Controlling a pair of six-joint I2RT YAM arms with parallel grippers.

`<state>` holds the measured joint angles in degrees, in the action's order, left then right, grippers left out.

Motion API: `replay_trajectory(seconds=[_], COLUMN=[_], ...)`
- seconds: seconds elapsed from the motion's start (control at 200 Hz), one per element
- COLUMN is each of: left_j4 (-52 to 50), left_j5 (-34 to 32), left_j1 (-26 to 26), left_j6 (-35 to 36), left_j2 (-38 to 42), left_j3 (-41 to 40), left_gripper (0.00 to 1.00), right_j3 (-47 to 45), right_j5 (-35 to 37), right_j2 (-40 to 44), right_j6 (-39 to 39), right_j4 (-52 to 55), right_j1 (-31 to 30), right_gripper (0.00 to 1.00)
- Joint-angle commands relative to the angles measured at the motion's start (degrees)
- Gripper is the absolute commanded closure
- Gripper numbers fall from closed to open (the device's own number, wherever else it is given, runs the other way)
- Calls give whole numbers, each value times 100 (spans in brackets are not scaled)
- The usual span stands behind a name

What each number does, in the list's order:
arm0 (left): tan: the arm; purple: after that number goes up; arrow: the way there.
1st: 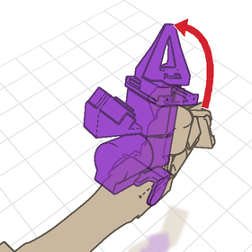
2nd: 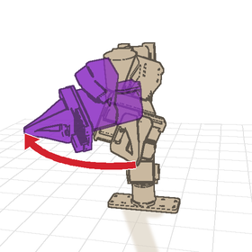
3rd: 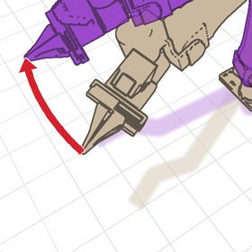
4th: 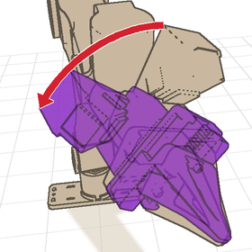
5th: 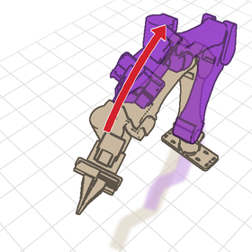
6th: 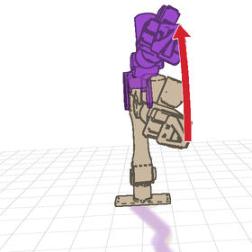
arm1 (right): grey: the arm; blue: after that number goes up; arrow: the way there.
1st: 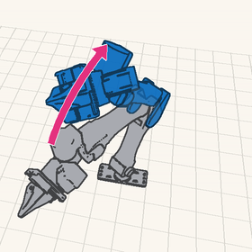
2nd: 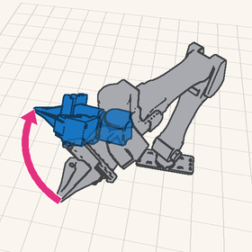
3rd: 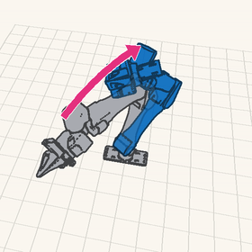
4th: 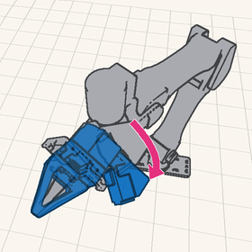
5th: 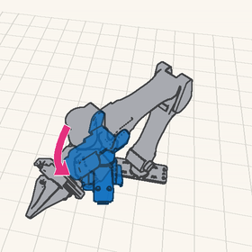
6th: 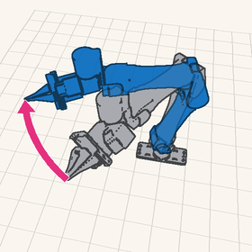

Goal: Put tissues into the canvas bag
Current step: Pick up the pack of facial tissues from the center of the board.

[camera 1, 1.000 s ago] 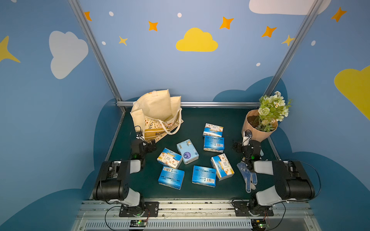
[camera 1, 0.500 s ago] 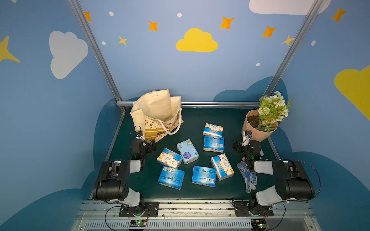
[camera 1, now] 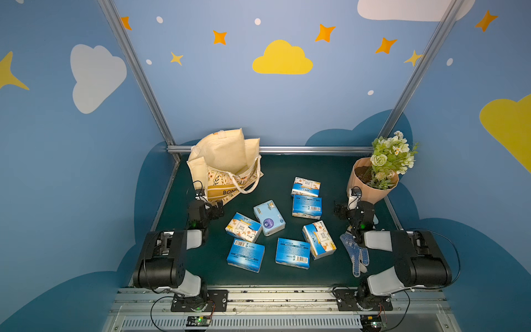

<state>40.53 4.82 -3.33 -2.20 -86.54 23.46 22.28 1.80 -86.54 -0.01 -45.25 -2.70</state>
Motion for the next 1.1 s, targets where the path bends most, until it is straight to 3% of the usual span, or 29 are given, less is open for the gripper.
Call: replay_trajectory(seconds=[0.0, 0.255, 0.335, 0.481, 0.601, 0.761, 0.846, 0.976, 1.091], left_j4=[93, 92, -406, -1449, -2039, -2665, -3090, -4057, -4854], left_j5=[-25, 2, 36, 151, 369, 628, 895, 1340, 1730], left_j1=[9, 8, 22, 15, -22, -44, -40, -38, -34], left_j6=[0, 8, 53, 86, 44, 303, 539, 1119, 1675], left_j2=[-56, -15, 175, 557, 914, 1445, 1768, 2031, 2327], left_j3=[106, 88, 298, 636, 542, 411, 370, 505, 607], left_gripper=[0, 0, 0, 0, 0, 0, 0, 0, 0], right_j3=[83, 74, 62, 826, 823, 1026, 1189, 1361, 1736], right_j5=[-57, -51, 294, 374, 691, 1234, 1181, 873, 135], right_j2=[-56, -44, 115, 760, 1159, 1855, 2181, 2636, 2947], right_j6=[-5, -3, -3, 163, 93, -638, -1154, -2072, -2507], right_j4=[-123, -130, -73, 2008, 2387, 3488, 4259, 5155, 5959], right_j1=[16, 10, -77, -276, -479, -676, -749, -886, -881], right_gripper=[3, 3, 3, 3, 3, 3, 3, 3, 3])
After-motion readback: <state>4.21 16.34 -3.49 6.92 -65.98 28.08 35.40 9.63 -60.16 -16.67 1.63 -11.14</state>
